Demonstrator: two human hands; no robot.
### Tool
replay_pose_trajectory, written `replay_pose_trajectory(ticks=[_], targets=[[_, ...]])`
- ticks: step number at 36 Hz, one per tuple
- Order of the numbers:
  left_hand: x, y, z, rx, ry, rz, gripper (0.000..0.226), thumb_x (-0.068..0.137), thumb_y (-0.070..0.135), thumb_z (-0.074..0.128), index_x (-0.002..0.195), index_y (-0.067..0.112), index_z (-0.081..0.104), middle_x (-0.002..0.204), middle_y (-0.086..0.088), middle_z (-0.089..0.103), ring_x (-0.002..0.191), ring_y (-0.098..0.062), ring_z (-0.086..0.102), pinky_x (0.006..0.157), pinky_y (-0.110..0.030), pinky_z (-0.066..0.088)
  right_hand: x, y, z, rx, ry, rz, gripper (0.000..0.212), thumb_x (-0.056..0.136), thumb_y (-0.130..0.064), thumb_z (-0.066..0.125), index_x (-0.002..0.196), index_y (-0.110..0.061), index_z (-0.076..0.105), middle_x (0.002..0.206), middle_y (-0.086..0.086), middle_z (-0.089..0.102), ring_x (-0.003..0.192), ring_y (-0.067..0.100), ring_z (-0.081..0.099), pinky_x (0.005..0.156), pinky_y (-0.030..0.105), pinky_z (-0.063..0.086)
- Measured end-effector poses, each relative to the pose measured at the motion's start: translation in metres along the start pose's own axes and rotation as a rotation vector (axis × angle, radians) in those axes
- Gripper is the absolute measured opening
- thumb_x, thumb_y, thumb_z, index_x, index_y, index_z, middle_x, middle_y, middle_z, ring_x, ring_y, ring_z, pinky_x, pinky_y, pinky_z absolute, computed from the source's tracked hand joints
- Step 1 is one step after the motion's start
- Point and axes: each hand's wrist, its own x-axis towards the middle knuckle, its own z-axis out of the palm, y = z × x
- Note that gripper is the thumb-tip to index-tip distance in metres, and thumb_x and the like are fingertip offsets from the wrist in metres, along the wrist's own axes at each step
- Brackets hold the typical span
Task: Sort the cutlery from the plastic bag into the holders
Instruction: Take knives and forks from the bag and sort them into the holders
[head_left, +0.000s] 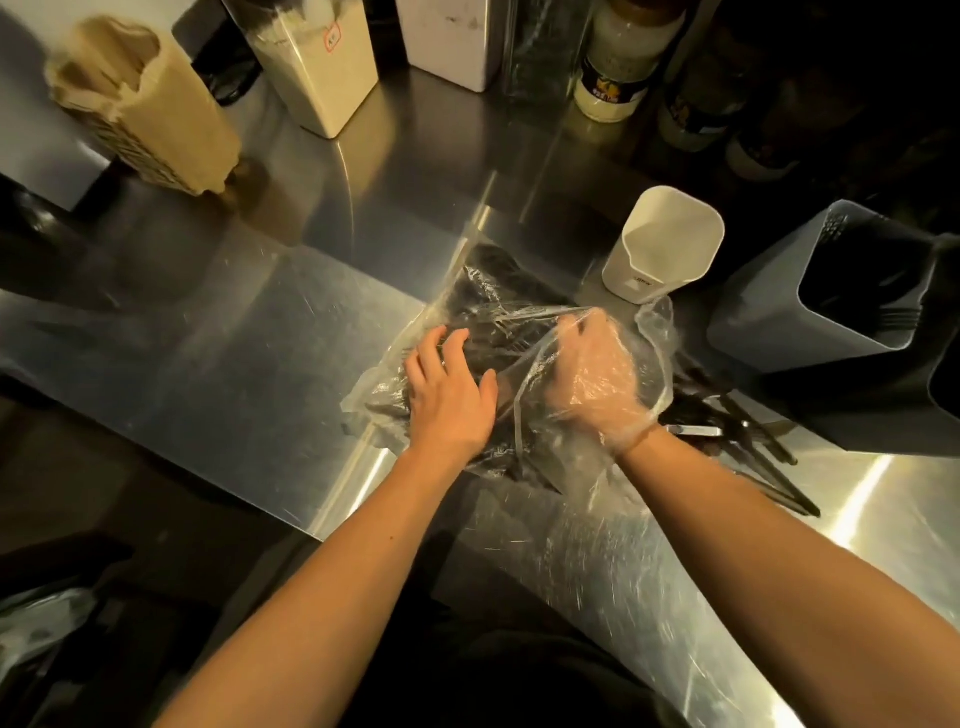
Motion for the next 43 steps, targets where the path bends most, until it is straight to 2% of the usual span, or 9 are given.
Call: replay_pose_trajectory(ticks=[1,5,7,10,11,17,23,30,43], targets=[[0.001,0.000,0.001,0.005,0.002,-0.001,0.059,0.096,0.033,0.057,0.146,0.015,0.033,0.156,-0.008,0.022,0.137,-0.031,0.022,0.114,-0.048,0.031,-0.008,-0.009,-0.017,-0.089,-0.064,-0.005,0.049,0.080,-0.017,0.071,0.124,-0.005,0.054,0.121,0.018,0.052,0.109,0.037,0.055,0.083,0.046,0.049],[0.004,-0.003,0.002,0.036,-0.004,-0.010,0.057,0.098,0.035,0.051,0.148,0.015,0.031,0.156,-0.010,0.021,0.138,-0.033,0.021,0.116,-0.050,0.027,-0.013,-0.003,-0.020,-0.141,-0.099,0.029,0.049,0.079,-0.032,0.070,0.124,-0.017,0.057,0.117,0.013,0.057,0.104,0.032,0.058,0.082,0.043,0.052],[0.004,-0.005,0.002,0.060,0.000,-0.011,0.058,0.100,0.036,0.048,0.149,0.013,0.029,0.156,-0.012,0.021,0.138,-0.035,0.021,0.116,-0.052,0.026,-0.015,0.005,-0.022,-0.128,-0.090,0.004,0.040,0.088,-0.023,0.069,0.125,-0.010,0.061,0.121,0.017,0.062,0.110,0.036,0.058,0.091,0.046,0.048],[0.005,-0.006,0.001,0.080,0.011,-0.015,0.059,0.100,0.034,0.048,0.150,0.012,0.028,0.156,-0.016,0.022,0.137,-0.039,0.022,0.115,-0.053,0.026,-0.025,0.014,-0.038,0.009,-0.192,0.058,0.029,0.101,-0.008,0.050,0.126,0.004,0.058,0.129,0.026,0.059,0.120,0.044,0.055,0.103,0.050,0.044],[0.005,-0.005,0.000,0.091,0.012,-0.021,0.059,0.100,0.033,0.049,0.150,0.011,0.027,0.156,-0.017,0.022,0.137,-0.039,0.022,0.115,-0.052,0.025,-0.028,0.018,-0.041,-0.085,-0.245,0.052,0.031,0.103,-0.010,0.044,0.128,0.002,0.057,0.131,0.023,0.059,0.123,0.042,0.056,0.105,0.047,0.045],[0.005,0.022,-0.016,0.076,0.005,-0.089,0.059,0.094,0.023,0.051,0.149,0.015,0.030,0.159,-0.012,0.016,0.142,-0.034,0.014,0.115,-0.049,0.025,-0.046,0.034,-0.055,-0.114,-0.211,0.144,0.033,0.097,-0.029,0.055,0.123,-0.009,0.059,0.120,0.012,0.063,0.112,0.035,0.062,0.090,0.043,0.051],[-0.019,0.074,-0.021,0.009,0.108,0.095,0.054,0.091,0.023,0.057,0.142,0.019,0.040,0.154,-0.006,0.023,0.138,-0.029,0.021,0.110,-0.047,0.031,-0.061,0.064,-0.058,-0.220,-0.077,0.038,0.044,0.090,-0.043,0.066,0.125,-0.016,0.059,0.118,0.003,0.057,0.115,0.027,0.043,0.065,0.035,0.044],[-0.056,0.118,-0.019,-0.084,0.192,0.286,0.043,0.090,0.021,0.058,0.132,0.016,0.047,0.144,-0.007,0.034,0.131,-0.028,0.028,0.109,-0.042,0.029,-0.076,0.086,-0.077,-0.164,-0.058,-0.059,0.040,0.090,-0.041,0.065,0.119,-0.019,0.049,0.103,0.005,0.068,0.095,0.030,0.061,0.061,0.035,0.039],[-0.094,0.173,-0.013,-0.286,0.384,0.498,0.029,0.089,0.016,0.048,0.115,0.011,0.060,0.114,-0.004,0.057,0.108,-0.023,0.047,0.093,-0.024,0.033,-0.118,0.133,-0.111,-0.075,0.034,-0.189,0.039,0.093,-0.042,0.060,0.124,-0.020,0.050,0.105,0.005,0.070,0.093,0.033,0.067,0.069,0.039,0.050]])
